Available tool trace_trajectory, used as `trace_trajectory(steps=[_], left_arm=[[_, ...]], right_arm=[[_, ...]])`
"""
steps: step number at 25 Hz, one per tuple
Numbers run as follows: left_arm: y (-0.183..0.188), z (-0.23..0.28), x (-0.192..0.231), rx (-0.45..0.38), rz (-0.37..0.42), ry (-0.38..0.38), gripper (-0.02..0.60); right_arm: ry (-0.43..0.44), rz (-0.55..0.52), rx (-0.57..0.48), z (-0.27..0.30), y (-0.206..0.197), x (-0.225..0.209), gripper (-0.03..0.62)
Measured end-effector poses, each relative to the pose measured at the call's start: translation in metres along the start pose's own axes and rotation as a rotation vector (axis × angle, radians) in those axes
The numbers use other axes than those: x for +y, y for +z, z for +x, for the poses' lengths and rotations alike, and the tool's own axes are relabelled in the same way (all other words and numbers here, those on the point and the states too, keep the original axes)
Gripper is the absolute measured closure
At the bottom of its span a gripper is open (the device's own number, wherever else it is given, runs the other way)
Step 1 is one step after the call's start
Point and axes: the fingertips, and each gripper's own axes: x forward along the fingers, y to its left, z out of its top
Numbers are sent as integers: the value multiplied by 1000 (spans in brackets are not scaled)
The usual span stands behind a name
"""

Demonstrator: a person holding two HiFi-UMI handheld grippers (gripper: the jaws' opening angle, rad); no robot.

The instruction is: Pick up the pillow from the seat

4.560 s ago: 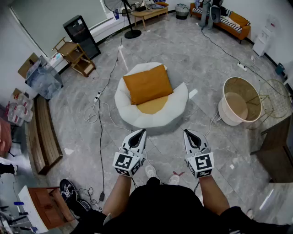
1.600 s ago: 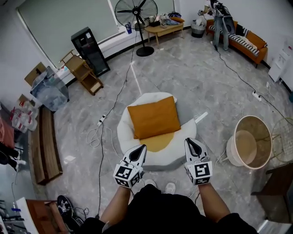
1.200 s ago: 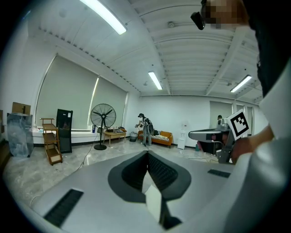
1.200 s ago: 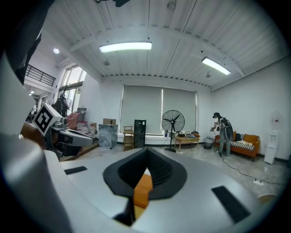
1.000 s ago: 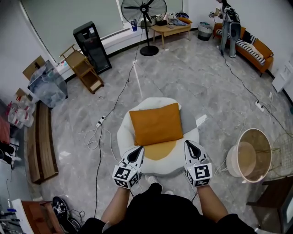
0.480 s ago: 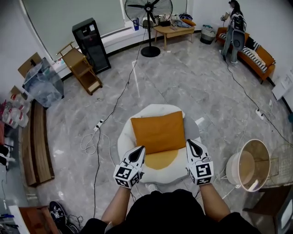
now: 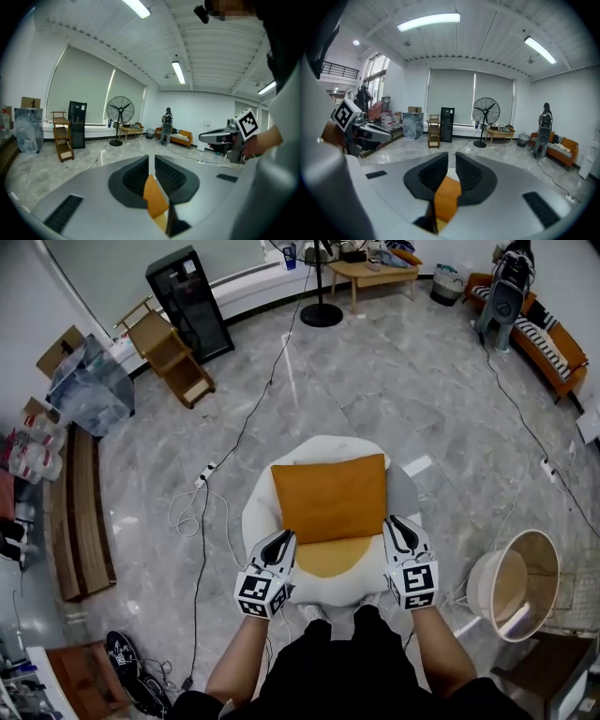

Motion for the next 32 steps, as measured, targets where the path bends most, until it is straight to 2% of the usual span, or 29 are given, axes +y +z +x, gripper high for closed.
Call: trace_trajectory(steps=[2, 4, 6, 10, 11, 12, 20, 28, 32], left_arm=[[-5, 7, 6, 7, -34, 34, 474], [-13, 12, 14, 20, -69, 67, 312], [-25, 17, 22, 42, -83, 105, 234], [-50, 34, 44, 78, -129, 174, 95], [-58, 38, 50, 89, -143, 196, 42], [-68, 41, 55, 104, -158, 219, -14], [-165, 77, 104, 259, -201, 334, -17], [-249, 119, 146, 371, -218, 379, -15], [-301, 141, 171, 423, -230, 380, -15]], right_arm=[[23, 3, 24, 12, -10, -6, 483], [41, 21, 53, 24, -23, -10, 416], [62, 50, 68, 37, -37, -12, 334], [100, 95, 103, 74, -64, -24, 65], [96, 109, 118, 80, -73, -29, 15], [87, 121, 137, 86, -84, -34, 6], [34, 182, 302, 127, -192, -65, 5], [17, 285, 473, 178, -319, -84, 5], [42, 297, 537, 212, -381, -82, 5]])
